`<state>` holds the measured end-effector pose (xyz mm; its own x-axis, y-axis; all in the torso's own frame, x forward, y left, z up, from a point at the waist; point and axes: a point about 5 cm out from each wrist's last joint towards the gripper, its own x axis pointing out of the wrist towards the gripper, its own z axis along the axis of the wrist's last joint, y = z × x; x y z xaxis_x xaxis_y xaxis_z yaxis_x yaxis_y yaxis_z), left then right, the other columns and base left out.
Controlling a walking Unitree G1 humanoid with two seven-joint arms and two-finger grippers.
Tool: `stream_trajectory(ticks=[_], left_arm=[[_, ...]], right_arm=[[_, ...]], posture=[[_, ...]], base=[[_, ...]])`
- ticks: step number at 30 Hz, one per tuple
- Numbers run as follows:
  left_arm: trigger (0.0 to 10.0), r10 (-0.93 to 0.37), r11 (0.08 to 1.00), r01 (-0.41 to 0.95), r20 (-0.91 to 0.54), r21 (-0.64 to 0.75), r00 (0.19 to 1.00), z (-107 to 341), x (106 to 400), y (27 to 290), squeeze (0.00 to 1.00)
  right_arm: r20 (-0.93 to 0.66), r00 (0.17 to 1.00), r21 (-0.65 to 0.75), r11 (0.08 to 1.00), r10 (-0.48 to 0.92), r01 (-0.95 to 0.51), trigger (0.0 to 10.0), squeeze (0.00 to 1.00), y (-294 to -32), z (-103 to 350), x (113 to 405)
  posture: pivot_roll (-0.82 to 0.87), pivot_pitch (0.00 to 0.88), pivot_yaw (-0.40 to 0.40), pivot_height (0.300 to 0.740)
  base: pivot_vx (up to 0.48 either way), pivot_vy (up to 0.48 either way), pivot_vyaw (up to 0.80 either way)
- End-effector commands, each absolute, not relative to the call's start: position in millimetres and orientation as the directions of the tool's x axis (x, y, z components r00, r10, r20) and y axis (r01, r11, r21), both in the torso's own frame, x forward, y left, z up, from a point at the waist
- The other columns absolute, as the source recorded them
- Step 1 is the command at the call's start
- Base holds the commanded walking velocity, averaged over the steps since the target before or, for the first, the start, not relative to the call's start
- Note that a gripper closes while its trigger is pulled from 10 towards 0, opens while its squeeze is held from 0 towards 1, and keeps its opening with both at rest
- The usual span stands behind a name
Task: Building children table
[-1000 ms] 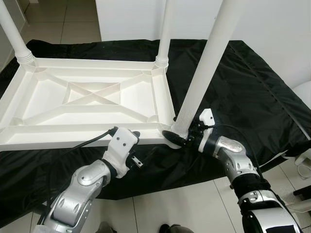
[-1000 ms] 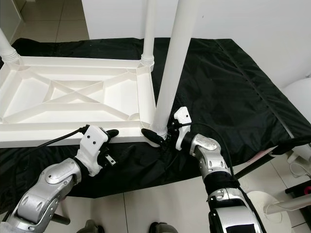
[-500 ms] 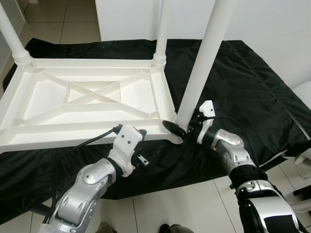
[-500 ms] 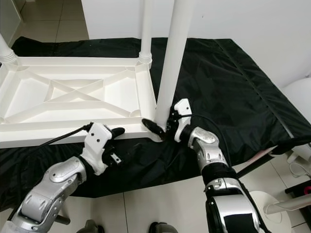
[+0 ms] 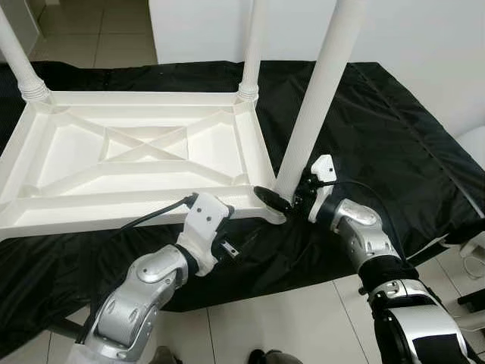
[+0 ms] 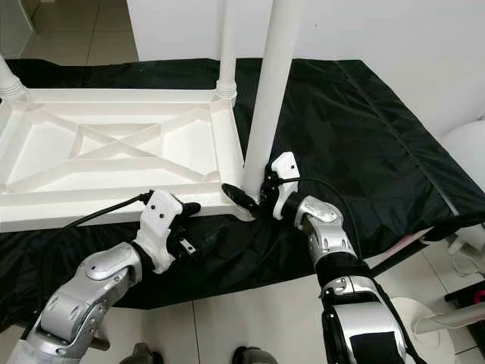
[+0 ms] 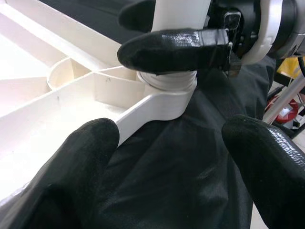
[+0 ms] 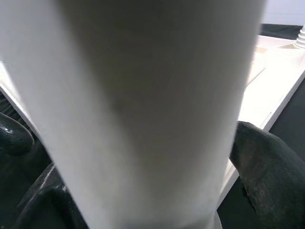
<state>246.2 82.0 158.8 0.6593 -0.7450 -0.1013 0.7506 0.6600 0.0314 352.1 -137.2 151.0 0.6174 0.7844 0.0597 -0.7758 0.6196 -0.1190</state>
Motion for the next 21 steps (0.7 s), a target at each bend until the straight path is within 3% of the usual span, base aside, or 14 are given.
stream_trajectory(ticks=[1, 3, 4, 5, 6, 7, 8, 10, 19, 20, 21], left_arm=[[10.0, -0.733, 0.673, 0.739, -0.104, 0.031, 0.672, 160.1, 245.7, 80.0, 0.00], [10.0, -0.734, 0.673, 0.739, -0.099, 0.024, 0.672, 162.0, 246.1, 80.4, 0.00], [10.0, -0.734, 0.674, 0.739, -0.096, 0.021, 0.672, 162.8, 246.3, 80.6, 0.00], [10.0, -0.734, 0.674, 0.738, -0.095, 0.019, 0.673, 163.3, 246.4, 80.7, 0.00], [10.0, -0.731, 0.677, 0.736, -0.094, 0.021, 0.676, 163.7, 246.7, 80.6, 0.00], [10.0, -0.731, 0.677, 0.736, -0.094, 0.021, 0.676, 163.7, 246.7, 80.6, 0.00], [10.0, -0.729, 0.679, 0.734, -0.093, 0.024, 0.678, 164.0, 246.9, 80.6, 0.00], [10.0, -0.729, 0.679, 0.733, -0.088, 0.024, 0.678, 165.9, 247.1, 79.8, 0.00], [10.0, -0.728, 0.680, 0.733, -0.089, 0.032, 0.680, 166.8, 247.0, 79.4, 0.00], [10.0, -0.728, 0.680, 0.732, -0.089, 0.033, 0.680, 166.8, 246.8, 79.3, 0.00], [10.0, -0.727, 0.681, 0.732, -0.088, 0.033, 0.681, 166.9, 246.8, 79.3, 0.00]], right_arm=[[0.066, 0.609, -0.145, 0.612, 0.790, -0.778, 10.0, 0.00, -136.6, 156.5, 353.6], [0.064, 0.605, -0.155, 0.607, 0.794, -0.780, 9.8, 0.00, -136.6, 156.7, 353.4], [0.063, 0.603, -0.158, 0.605, 0.795, -0.781, 8.9, 0.00, -136.6, 156.9, 353.3], [0.063, 0.602, -0.161, 0.604, 0.796, -0.781, 4.5, 0.00, -136.7, 157.0, 353.3], [0.063, 0.600, -0.163, 0.602, 0.797, -0.782, 3.6, 0.00, -136.7, 157.4, 353.5], [0.063, 0.600, -0.163, 0.602, 0.797, -0.782, 3.6, 0.00, -136.7, 157.4, 353.5], [0.063, 0.599, -0.163, 0.600, 0.798, -0.783, 1.1, 0.00, -136.7, 157.6, 353.6], [0.063, 0.595, -0.166, 0.597, 0.801, -0.785, 0.0, 0.00, -136.4, 158.6, 354.2], [0.062, 0.584, -0.164, 0.586, 0.809, -0.794, 0.0, 0.00, -134.9, 158.8, 354.0], [0.058, 0.599, -0.164, 0.599, 0.799, -0.784, 10.0, 0.00, -135.6, 158.0, 354.5], [0.048, 0.614, -0.157, 0.613, 0.788, -0.774, 10.0, 0.00, -136.2, 156.2, 354.7]], posture=[[0.00, 0.119, -0.045, 0.740], [0.01, 0.114, -0.045, 0.740], [0.01, 0.114, -0.045, 0.740], [0.01, 0.114, -0.045, 0.740], [0.01, 0.109, -0.046, 0.740], [0.01, 0.109, -0.046, 0.740], [0.01, 0.109, -0.046, 0.740], [0.01, 0.104, -0.047, 0.740], [0.01, 0.098, -0.049, 0.740], [0.01, 0.096, -0.051, 0.740], [0.01, 0.096, -0.052, 0.740]], base=[[0.000, 0.000, 0.00], [0.000, 0.000, 0.00], [0.000, 0.000, 0.00], [0.000, 0.000, 0.00], [0.000, 0.000, 0.00], [0.000, 0.000, 0.00], [0.000, 0.000, 0.00], [0.000, 0.000, 0.00], [0.000, 0.000, 0.00], [0.000, 0.000, 0.00], [0.000, 0.000, 0.00]])
